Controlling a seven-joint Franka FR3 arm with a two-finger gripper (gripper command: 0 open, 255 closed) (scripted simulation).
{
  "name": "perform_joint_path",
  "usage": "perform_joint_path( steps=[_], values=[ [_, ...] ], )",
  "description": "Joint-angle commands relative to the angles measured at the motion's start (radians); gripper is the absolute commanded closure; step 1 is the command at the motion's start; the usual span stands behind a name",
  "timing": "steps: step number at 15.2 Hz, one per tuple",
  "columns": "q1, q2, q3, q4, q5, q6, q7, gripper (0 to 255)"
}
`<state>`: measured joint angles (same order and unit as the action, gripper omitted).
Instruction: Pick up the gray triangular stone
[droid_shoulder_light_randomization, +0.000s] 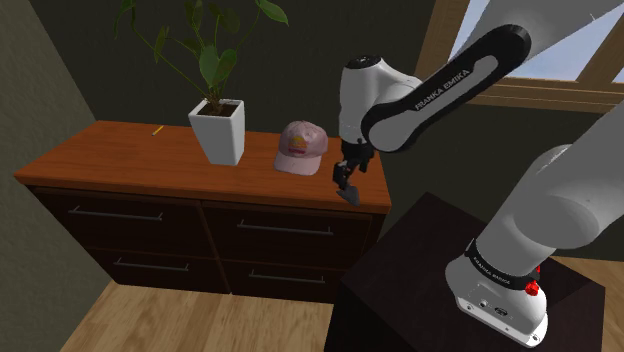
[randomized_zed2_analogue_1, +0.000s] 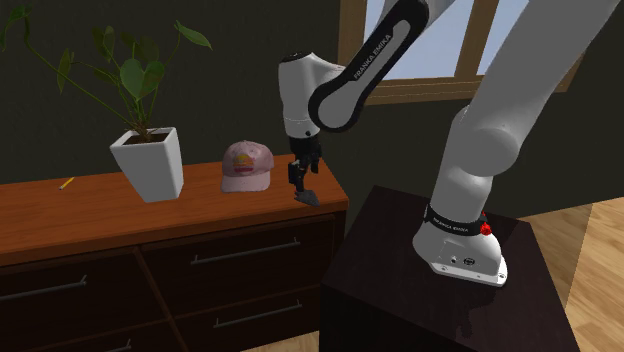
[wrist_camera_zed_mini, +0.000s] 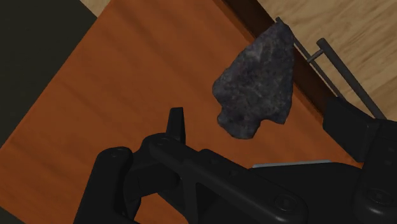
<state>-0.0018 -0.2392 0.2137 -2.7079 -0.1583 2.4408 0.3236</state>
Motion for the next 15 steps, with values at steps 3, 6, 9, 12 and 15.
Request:
perform_joint_path(
  steps=[3, 6, 9, 12, 15],
  values=[
    [-0.014, 0.079, 0.012, -0.011, -0.042, 0.083, 0.044, 0],
    [-0.025, 0.126, 0.016, -0.016, -0.076, 0.131, 0.073, 0],
    [-0.030, 0.151, 0.018, -0.017, -0.097, 0.156, 0.091, 0],
    [-0.031, 0.152, 0.018, -0.019, -0.098, 0.159, 0.093, 255],
    [-0.031, 0.153, 0.018, -0.018, -0.099, 0.159, 0.094, 255]
  ],
)
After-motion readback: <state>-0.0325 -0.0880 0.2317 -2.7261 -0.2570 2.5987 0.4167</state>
